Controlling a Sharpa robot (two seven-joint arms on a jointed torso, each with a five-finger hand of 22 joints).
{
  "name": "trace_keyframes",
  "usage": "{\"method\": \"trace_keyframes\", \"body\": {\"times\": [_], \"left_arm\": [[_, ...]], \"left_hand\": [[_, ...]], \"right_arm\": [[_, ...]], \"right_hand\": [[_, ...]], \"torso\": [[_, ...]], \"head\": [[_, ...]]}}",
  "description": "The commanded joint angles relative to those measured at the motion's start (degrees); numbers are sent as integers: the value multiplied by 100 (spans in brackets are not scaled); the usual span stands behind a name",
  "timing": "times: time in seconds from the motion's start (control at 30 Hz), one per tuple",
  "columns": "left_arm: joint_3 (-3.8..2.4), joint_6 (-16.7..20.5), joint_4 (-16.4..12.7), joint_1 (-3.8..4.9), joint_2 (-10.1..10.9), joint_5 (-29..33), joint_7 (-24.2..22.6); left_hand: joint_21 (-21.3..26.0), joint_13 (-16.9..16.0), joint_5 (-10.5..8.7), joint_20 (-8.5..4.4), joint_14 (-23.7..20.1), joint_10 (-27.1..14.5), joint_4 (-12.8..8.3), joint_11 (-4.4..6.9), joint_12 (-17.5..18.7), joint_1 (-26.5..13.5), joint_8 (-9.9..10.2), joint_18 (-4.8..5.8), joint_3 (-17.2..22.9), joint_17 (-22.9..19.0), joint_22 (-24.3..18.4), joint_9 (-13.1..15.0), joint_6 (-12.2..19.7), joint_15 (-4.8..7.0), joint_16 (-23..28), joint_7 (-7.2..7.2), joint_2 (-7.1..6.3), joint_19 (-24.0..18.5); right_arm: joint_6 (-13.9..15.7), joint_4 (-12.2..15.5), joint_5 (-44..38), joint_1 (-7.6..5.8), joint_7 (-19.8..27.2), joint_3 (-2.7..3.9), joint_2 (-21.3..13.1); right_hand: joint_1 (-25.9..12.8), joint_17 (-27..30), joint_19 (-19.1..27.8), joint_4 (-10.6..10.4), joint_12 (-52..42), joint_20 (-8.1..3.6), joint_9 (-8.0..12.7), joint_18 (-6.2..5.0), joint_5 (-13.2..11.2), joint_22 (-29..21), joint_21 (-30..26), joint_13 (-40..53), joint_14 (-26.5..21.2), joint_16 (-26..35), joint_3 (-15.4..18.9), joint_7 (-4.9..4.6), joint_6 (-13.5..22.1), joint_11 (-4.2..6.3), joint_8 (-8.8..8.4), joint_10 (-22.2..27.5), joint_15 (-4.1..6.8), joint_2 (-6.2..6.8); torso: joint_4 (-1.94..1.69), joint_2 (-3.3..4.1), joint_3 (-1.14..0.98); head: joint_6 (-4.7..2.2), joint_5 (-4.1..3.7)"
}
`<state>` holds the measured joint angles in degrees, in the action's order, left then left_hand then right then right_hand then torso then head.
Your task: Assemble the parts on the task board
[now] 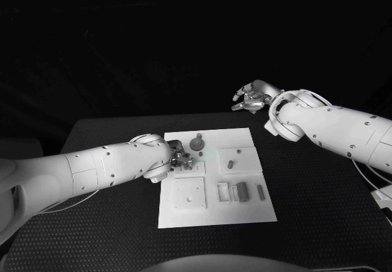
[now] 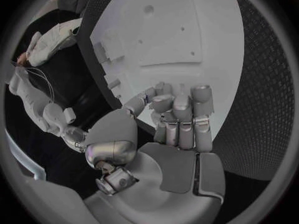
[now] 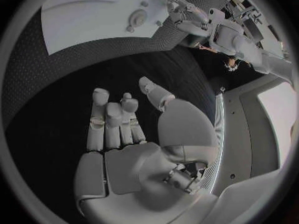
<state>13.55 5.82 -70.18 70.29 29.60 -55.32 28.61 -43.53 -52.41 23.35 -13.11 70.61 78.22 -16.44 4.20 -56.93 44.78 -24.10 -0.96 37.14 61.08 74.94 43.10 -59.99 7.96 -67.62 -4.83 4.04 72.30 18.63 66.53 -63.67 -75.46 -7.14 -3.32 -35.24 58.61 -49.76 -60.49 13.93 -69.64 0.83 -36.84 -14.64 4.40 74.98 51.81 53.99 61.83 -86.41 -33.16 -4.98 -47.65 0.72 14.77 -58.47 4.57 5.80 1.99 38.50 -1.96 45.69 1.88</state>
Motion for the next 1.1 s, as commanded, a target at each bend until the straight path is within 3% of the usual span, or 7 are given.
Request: {"method": "trace_keyframes", "body": {"times": [0.03,0.13,0.37,0.7,0.8,1.1], "left_arm": [[4,-118,-35,-22,-23,-27,-80],[4,-115,-36,-22,-20,-29,-77],[4,-115,-33,-24,-22,-35,-87],[4,-87,-24,-25,-30,2,-93],[4,-110,-24,-25,-37,3,-96],[4,-124,-34,-25,-9,-103,-88]], "left_hand": [[-18,10,163,-111,-118,-185,-15,237,-29,59,-31,-298,27,-10,115,24,-883,93,-28,521,36,145],[-20,18,179,-107,-116,-180,-13,238,-31,45,-37,-297,29,-19,115,30,-883,90,-34,523,68,146],[-66,77,86,-82,-116,-161,-38,258,-75,-277,-80,-307,349,-88,127,76,-882,63,-104,534,304,126],[-145,107,95,-67,-95,-130,-36,275,-143,-663,-137,-323,716,-149,120,125,-923,57,-176,562,377,150],[-158,124,-26,-61,-97,-130,-39,276,-150,-813,-141,-329,812,-172,117,134,-916,51,-193,562,453,151],[-185,135,43,-72,-92,-124,-46,283,-166,-767,-151,-350,900,-190,119,148,-918,60,-216,570,329,168]], "right_arm": [[-87,6,-9,-1,19,3,1],[-90,2,-9,-1,19,3,3],[-96,0,-9,-1,21,3,4],[-125,-4,-10,0,20,3,11],[-137,-7,-10,0,20,3,15],[-151,-12,-10,0,24,3,8]], "right_hand": [[12,3,17,43,-10,9,-6,-36,16,92,-24,-7,-16,15,-5,-306,-480,-246,-21,492,-31,-59],[12,3,17,44,-10,9,-6,-36,16,92,-24,-7,-16,15,-5,-306,-480,-246,-22,492,-31,-58],[12,4,18,47,-10,9,-7,-36,16,92,-25,-8,-17,15,-5,-306,-480,-246,-22,492,-31,-59],[14,4,19,51,-11,9,-7,-36,17,92,-26,-9,-18,16,-7,-306,-481,-246,-23,493,-31,-62],[15,4,19,52,-11,9,-8,-36,17,92,-27,-9,-18,16,-7,-306,-481,-246,-23,493,-31,-62],[14,4,20,55,-11,10,-8,-36,16,92,-28,-10,-19,16,-7,-306,-481,-246,-24,494,-31,-63]], "torso": [[-8,-3,-1],[-7,0,-1],[-6,1,0],[-1,2,-1],[0,0,-3],[-1,-2,-2]], "head": [[-2,0],[-1,2],[5,14],[7,14],[6,16],[18,16]]}}
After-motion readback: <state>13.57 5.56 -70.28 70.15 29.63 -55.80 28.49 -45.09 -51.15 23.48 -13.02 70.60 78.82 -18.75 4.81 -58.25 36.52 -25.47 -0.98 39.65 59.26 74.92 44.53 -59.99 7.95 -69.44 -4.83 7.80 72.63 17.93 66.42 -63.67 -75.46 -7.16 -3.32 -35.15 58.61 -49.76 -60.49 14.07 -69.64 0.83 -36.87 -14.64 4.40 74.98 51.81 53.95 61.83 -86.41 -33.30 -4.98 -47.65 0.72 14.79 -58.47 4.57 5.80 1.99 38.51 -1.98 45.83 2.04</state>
